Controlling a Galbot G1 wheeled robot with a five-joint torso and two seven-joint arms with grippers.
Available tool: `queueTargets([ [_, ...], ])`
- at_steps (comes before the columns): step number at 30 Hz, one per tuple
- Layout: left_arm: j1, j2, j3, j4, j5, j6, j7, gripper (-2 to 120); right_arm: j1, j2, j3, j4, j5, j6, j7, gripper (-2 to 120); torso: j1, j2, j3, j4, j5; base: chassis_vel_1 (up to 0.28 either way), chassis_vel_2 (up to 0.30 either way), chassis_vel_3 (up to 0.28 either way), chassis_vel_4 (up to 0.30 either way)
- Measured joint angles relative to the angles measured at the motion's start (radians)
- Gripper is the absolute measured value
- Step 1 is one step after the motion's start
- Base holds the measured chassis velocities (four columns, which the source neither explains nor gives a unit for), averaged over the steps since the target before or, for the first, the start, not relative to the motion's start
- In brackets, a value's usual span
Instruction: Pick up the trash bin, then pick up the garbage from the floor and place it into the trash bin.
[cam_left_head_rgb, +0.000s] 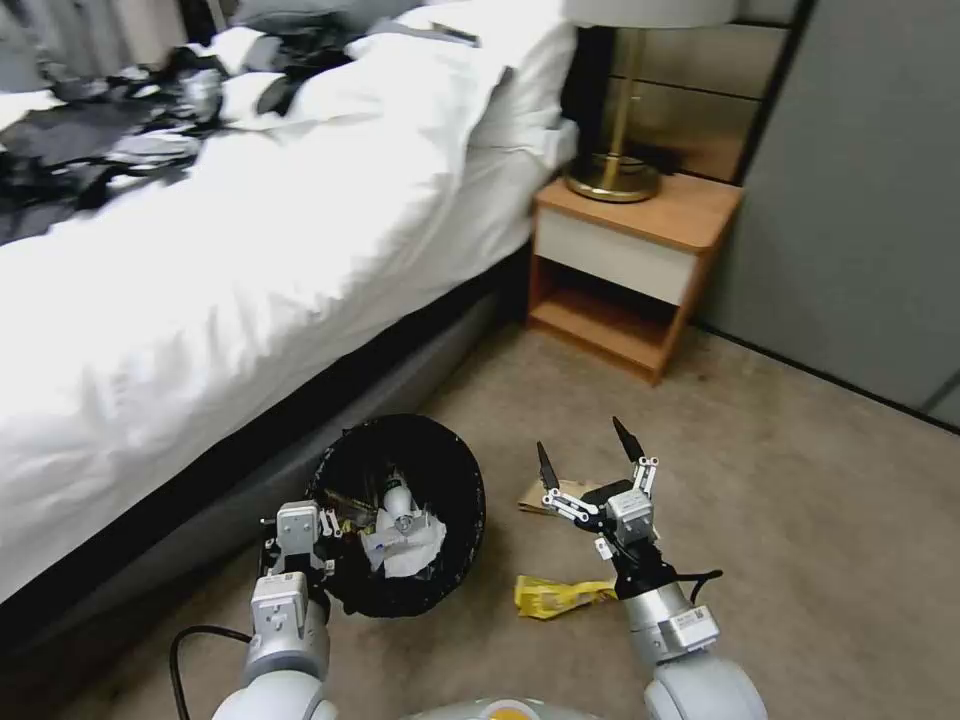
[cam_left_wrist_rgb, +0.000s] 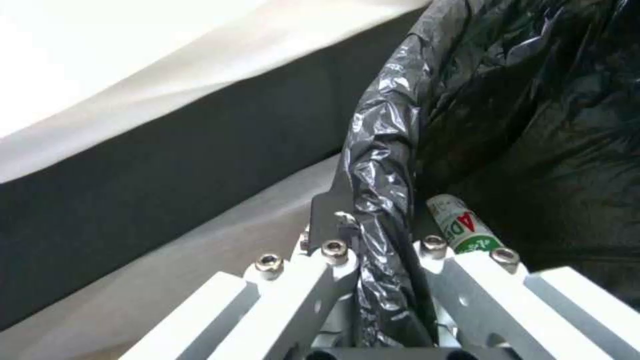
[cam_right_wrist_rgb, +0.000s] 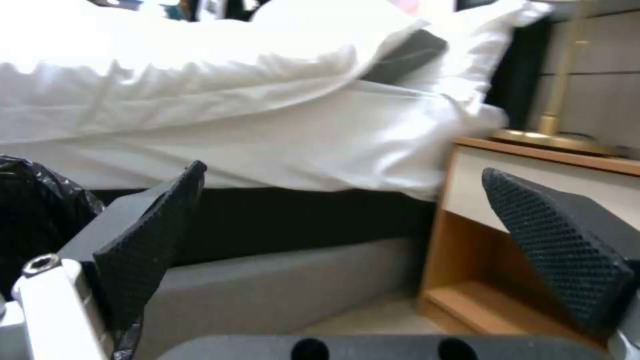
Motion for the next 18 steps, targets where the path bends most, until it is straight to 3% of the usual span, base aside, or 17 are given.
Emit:
queueTargets([
  [11,-0.002,-0.001,0.003,0.007,0.003,-0.002,0.0,1,0.003,-0.018,0.027,-0.011,0.004,0.003,-0.037,100,0.0,0.0,0.0,-0.0002,0.0,0.03,0.032,0.039,0.032],
  [18,0.001,0.0,0.003,0.007,0.005,-0.003,0.001,1,0.007,-0.083,0.091,-0.065,0.088,0.015,-0.226,100,0.0,0.0,0.0,-0.0002,0.0001,0.0,0.0,0.0,0.0],
])
